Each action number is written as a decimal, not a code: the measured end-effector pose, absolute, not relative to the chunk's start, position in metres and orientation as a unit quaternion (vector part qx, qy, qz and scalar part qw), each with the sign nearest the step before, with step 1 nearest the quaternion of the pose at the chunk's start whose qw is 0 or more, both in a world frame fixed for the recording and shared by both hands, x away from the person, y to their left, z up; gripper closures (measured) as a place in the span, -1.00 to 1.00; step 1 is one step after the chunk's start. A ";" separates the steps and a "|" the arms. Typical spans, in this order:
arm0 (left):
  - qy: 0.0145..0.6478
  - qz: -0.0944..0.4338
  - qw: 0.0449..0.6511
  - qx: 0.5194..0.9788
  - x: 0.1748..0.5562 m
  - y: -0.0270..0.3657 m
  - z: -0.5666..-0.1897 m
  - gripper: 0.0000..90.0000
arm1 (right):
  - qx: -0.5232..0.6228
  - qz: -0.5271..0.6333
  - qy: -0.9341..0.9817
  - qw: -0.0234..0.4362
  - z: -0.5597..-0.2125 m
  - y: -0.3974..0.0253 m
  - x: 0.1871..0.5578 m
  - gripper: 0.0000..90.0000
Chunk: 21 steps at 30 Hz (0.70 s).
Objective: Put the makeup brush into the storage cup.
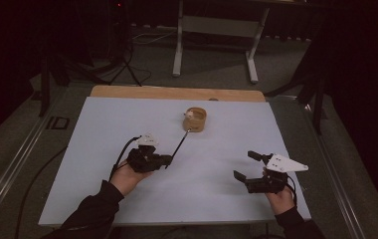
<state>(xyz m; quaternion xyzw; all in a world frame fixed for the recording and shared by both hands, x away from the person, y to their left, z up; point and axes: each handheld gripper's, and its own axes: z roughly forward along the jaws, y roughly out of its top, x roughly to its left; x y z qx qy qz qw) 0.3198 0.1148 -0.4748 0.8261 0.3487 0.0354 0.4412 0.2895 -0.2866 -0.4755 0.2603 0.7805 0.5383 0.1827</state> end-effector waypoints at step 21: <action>0.403 0.041 0.485 0.775 0.313 0.134 -0.495 0.90 | 0.291 0.545 0.770 0.161 -0.473 -0.292 0.290 -0.69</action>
